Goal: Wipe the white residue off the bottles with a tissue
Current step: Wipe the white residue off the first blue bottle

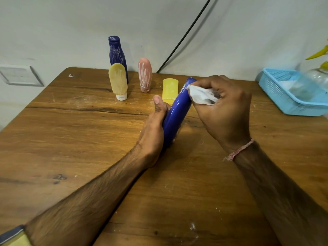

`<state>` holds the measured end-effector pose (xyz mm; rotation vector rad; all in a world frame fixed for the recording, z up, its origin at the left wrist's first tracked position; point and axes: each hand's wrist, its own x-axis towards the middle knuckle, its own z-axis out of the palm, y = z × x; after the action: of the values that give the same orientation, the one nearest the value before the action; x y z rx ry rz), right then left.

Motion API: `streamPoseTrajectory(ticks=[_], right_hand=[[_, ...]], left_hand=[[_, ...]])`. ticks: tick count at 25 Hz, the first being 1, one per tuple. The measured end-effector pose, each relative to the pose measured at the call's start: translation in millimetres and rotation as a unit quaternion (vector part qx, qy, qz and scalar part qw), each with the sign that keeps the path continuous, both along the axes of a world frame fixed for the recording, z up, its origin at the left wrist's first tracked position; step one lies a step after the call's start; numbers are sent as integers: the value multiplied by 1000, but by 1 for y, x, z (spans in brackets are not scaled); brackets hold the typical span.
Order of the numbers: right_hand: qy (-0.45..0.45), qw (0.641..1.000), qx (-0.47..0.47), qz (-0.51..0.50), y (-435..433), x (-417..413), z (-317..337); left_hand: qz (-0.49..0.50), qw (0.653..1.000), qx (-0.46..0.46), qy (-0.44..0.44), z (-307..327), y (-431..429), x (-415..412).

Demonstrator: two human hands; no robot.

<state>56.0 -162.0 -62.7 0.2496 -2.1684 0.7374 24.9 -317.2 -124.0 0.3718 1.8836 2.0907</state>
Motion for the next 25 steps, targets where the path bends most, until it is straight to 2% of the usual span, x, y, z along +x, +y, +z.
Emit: streamPoseTrajectory(ticks=[3,6,10,14,18,22,25], right_hand=[[-14,999,15,27,2,1,4],[0,1000,18,-13,4,1,7],[-52,995,48,64,9,4,15],[-14,998,56,8,13,2,15],[-55,994,55,74,16,1,16],[3,998,53,27,20,-2,13],[-9,998,50,38,21,-2,11]], left_hand=[[9,1000,-14,10,2,1,2],[12,999,-28,25,2,2,3],[13,999,-40,23,3,2,3],[8,998,-50,31,6,2,5],[4,999,-32,37,10,1,8],[-23,1000,3,11,11,-2,9],[-40,999,24,-14,11,-4,9]])
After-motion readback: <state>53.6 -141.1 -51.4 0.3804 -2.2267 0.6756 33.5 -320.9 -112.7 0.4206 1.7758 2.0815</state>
